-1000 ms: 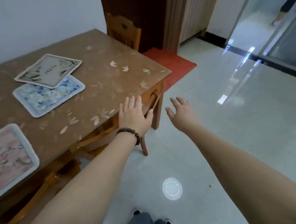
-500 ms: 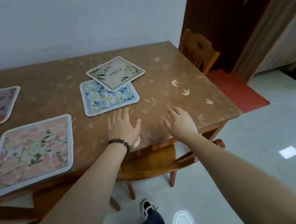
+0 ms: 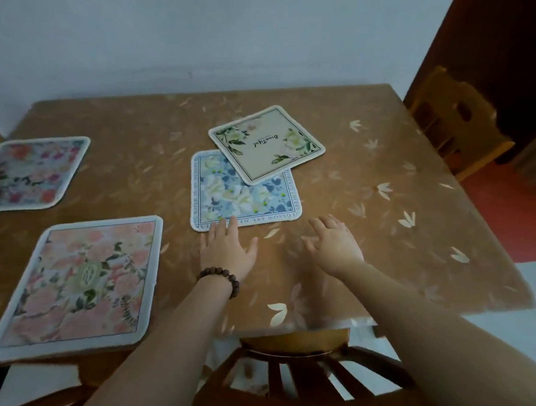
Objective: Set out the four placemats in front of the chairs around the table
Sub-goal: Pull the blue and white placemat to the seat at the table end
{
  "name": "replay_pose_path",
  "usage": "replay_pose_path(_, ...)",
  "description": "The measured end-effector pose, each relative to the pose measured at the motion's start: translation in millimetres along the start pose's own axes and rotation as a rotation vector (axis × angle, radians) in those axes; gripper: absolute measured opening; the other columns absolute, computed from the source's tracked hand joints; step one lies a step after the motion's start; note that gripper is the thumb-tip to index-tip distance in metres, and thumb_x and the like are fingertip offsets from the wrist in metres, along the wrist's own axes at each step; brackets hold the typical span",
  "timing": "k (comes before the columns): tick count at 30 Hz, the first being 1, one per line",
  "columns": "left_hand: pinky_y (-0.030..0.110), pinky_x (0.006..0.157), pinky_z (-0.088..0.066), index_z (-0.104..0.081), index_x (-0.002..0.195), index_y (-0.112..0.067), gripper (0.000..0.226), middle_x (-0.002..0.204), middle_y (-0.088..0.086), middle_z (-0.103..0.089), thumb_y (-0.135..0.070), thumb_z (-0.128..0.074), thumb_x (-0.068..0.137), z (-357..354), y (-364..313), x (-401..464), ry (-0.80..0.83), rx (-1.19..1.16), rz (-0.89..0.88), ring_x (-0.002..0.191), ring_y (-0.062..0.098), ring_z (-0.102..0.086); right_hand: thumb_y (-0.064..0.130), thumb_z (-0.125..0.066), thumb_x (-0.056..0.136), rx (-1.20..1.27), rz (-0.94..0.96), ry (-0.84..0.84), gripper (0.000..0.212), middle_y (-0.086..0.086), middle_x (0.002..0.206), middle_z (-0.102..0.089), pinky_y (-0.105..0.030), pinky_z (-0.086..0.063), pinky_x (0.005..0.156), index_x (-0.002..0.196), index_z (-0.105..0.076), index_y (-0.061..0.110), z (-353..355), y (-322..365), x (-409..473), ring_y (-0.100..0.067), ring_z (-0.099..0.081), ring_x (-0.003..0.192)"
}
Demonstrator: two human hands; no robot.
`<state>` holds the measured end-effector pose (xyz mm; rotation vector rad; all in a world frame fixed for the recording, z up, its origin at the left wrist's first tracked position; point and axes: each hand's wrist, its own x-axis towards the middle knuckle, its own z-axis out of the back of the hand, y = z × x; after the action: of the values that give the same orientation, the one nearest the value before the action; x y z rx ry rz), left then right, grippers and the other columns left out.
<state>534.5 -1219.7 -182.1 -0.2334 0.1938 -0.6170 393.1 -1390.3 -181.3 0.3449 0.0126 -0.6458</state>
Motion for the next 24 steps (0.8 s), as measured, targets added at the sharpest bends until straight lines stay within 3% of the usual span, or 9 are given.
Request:
replay_pose_path(4,0.045,0.116,-0.011,-0.020,0.148,-0.020,0.072,0.156,0.005,-0.020,-0.059,-0.035,0.090,-10.1,7.5,19.6,0.000,0.021,0.040,0.144,0.023,-0.012,0.046,-0.042,0.093,-0.024,0.065,0.056,0.056,-0.014,0.150,-0.033,-0.046,-0.016,0.115,0.140,-0.037,0.016,-14.3,1.0,37.0,-0.028,-0.018,0.142)
replay_pose_path(8,0.044,0.116,-0.014,-0.016,0.149,-0.018,0.078,0.157,0.006,-0.018,-0.062,-0.039,0.087,-27.6,15.0,41.9,0.032,0.022,0.065,0.144,0.023,-0.011,0.056,-0.042,0.089,-0.055,0.135,0.067,0.064,-0.014,0.156,-0.018,-0.046,-0.009,0.117,0.142,-0.032,0.021,-29.8,3.3,73.7,-0.028,-0.004,0.145)
replay_pose_path(15,0.044,0.116,-0.004,-0.008,0.150,-0.023,0.089,0.159,0.007,-0.004,-0.071,-0.039,0.081,-64.9,28.2,89.4,0.107,0.119,0.054,0.145,0.026,0.003,0.060,-0.042,0.087,-0.122,0.243,0.126,0.072,-0.011,0.159,-0.001,-0.044,0.000,0.118,0.147,-0.019,0.027,-66.4,5.6,131.7,-0.027,0.009,0.145)
replay_pose_path(19,0.046,0.117,-0.006,-0.012,0.149,-0.031,0.086,0.159,0.005,-0.004,-0.077,-0.033,0.080,-78.0,33.1,109.3,0.120,0.158,0.031,0.145,0.026,0.003,0.058,-0.035,0.091,-0.205,0.329,0.170,0.070,-0.011,0.159,-0.003,-0.041,0.002,0.116,0.149,-0.014,0.025,-79.0,-3.4,154.5,-0.027,0.005,0.145)
replay_pose_path(24,0.045,0.116,-0.011,-0.024,0.148,-0.027,0.083,0.157,0.012,-0.015,-0.076,-0.029,0.081,-75.7,32.5,126.8,0.119,0.186,-0.024,0.144,0.031,-0.009,0.045,-0.026,0.100,-0.308,0.519,0.173,0.054,-0.013,0.155,-0.021,-0.044,-0.016,0.115,0.147,-0.024,0.019,-81.1,-7.4,159.3,-0.035,-0.012,0.143)
